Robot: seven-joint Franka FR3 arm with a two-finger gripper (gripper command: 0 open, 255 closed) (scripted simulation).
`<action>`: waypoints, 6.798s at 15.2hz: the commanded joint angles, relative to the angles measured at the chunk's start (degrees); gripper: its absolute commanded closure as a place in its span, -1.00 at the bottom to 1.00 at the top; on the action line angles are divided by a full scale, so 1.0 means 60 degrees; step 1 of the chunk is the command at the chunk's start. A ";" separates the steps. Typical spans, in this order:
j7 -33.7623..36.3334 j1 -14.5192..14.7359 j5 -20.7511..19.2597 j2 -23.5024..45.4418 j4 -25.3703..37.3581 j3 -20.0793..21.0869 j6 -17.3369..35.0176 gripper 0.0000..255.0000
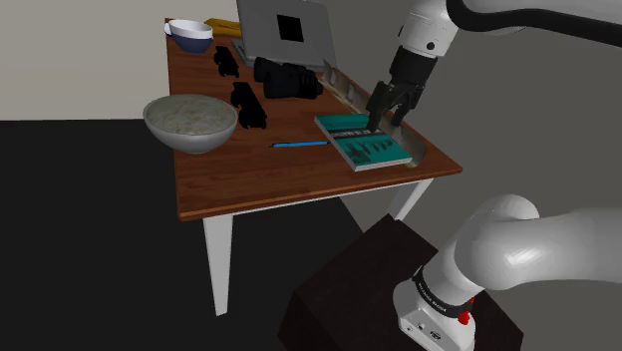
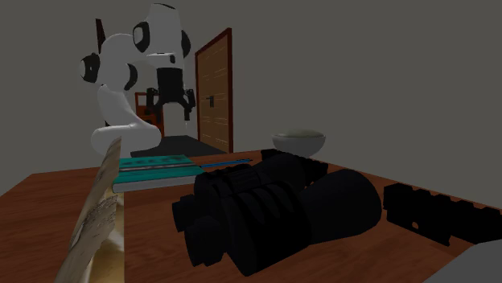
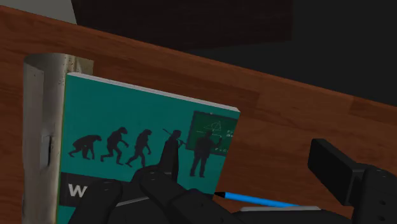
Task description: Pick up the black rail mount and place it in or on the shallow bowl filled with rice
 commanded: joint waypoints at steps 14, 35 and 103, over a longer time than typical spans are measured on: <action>0.1665 -0.0099 0.0154 0.4767 0.2831 0.1120 0.2124 -1.00; 0.3743 0.0373 -0.1143 1.1131 0.8943 0.1556 0.2447 -1.00; 0.6792 0.3005 -0.1675 1.1558 1.3454 0.2361 -0.1644 1.00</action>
